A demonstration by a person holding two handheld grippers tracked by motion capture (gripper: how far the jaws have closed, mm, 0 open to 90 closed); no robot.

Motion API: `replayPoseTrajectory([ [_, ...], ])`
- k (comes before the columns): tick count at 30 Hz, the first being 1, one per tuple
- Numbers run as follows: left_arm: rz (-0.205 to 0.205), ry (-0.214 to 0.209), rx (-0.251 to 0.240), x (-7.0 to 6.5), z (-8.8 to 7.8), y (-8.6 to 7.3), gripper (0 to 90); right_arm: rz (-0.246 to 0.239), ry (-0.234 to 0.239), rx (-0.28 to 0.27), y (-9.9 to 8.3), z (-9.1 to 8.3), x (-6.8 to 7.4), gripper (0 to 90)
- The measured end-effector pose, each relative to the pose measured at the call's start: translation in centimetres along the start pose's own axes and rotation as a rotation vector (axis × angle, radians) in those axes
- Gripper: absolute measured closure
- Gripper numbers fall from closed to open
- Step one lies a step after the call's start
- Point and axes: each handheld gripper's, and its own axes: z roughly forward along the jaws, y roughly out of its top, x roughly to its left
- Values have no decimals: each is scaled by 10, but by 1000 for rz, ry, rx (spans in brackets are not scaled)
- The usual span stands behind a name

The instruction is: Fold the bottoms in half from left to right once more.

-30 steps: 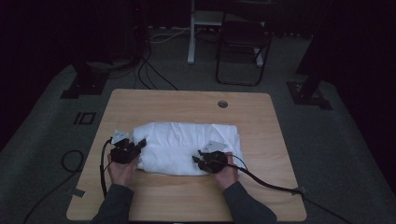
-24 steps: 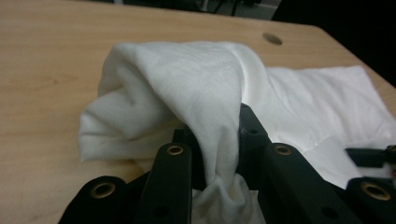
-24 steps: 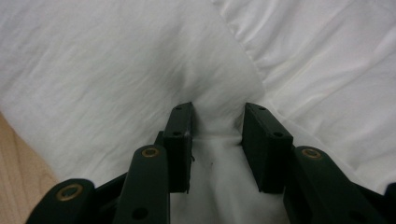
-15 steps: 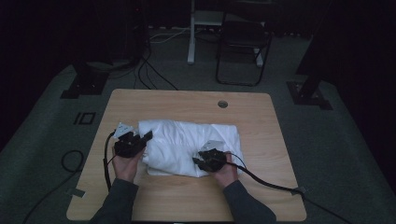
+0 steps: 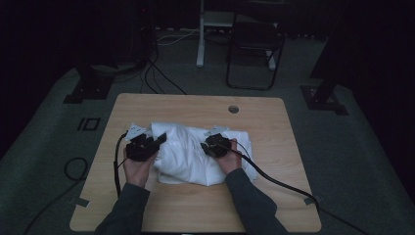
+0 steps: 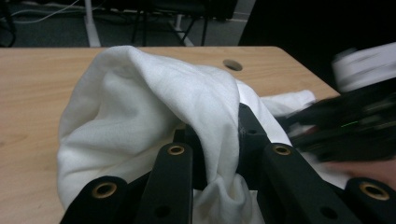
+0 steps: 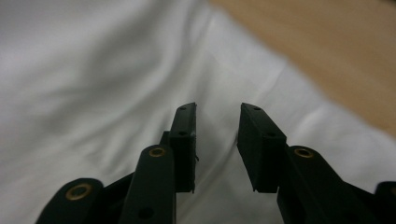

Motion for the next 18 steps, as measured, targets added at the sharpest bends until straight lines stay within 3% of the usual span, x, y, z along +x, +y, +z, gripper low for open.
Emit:
replayPoseTrajectory([
  [3, 14, -11, 6, -6, 5, 2, 797, 13, 12, 53, -9, 23, -1, 684],
  [5, 20, -19, 3, -9, 8, 3, 797, 16, 20, 58, -8, 20, -1, 652],
  [9, 31, -23, 1, -12, 8, 6, 797, -10, 20, 54, -8, -3, -3, 546],
  [11, 35, -21, 7, -11, 8, 7, 797, -5, 41, -2, -15, -24, -4, 541],
  [14, 36, -20, 7, -11, 8, 8, 797, 3, 29, -15, -34, -52, -4, 527],
  [18, 38, -28, 6, -15, 9, 12, 797, 14, 30, 28, -57, -52, 0, 548],
])
